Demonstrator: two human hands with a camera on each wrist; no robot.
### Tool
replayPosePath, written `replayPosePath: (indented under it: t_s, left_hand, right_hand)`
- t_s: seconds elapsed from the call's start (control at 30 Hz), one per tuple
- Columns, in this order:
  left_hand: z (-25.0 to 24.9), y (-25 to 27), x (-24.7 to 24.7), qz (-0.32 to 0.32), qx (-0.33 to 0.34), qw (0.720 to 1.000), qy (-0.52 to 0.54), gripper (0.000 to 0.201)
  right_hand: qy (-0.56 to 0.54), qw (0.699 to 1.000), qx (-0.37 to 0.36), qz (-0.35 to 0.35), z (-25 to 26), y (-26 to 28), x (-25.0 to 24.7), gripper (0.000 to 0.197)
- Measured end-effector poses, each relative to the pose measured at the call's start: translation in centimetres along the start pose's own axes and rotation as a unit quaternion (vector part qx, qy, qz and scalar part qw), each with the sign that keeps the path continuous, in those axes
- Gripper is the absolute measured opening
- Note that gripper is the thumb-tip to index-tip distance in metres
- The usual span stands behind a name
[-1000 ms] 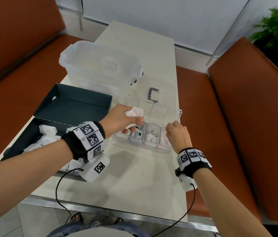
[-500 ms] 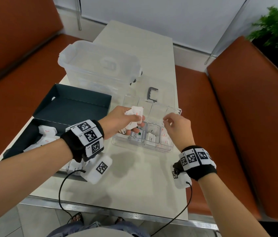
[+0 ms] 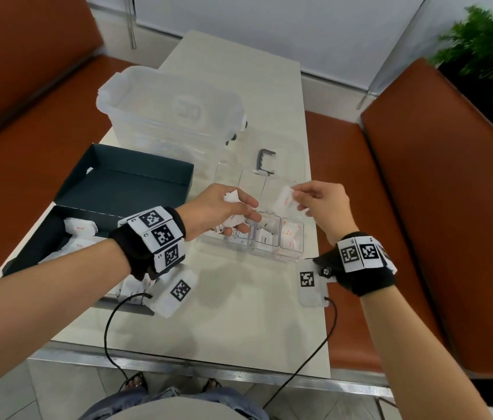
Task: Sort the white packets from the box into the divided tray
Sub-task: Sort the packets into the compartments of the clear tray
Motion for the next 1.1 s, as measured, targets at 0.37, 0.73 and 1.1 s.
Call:
replayPosePath:
  t_s: [0.37,0.73,1.1]
  left_hand:
    - [0.2,0.0,-0.4,-0.018,0.001,1.000,0.003,0.018]
    - [0.3,0.3,0.0,-0.018,-0.003,1.000,0.009,0.016]
    - [0.6,0.6,0.2,-0.016,-0.070,0.993,0.091,0.033]
  right_hand:
    - [0.239,0.970,-0.042,-0.023,-6.7,0.7,1.5,0.011]
    - [0.332,0.939,-0.092,-0.009,-6.4,1.9,3.5,0.014]
    - [0.280,0.953,-0.110,-0.042,-4.3,2.0,2.8,0.011]
Point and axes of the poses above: each hand's wrist, its own y-axis away from the middle knuckle, its own x-axis out of the palm, z = x × y, the point moved 8 cm from there along -y, towards the middle knuckle, and after that the axes turned 12 degrees about -z, right-handed, at the moved point
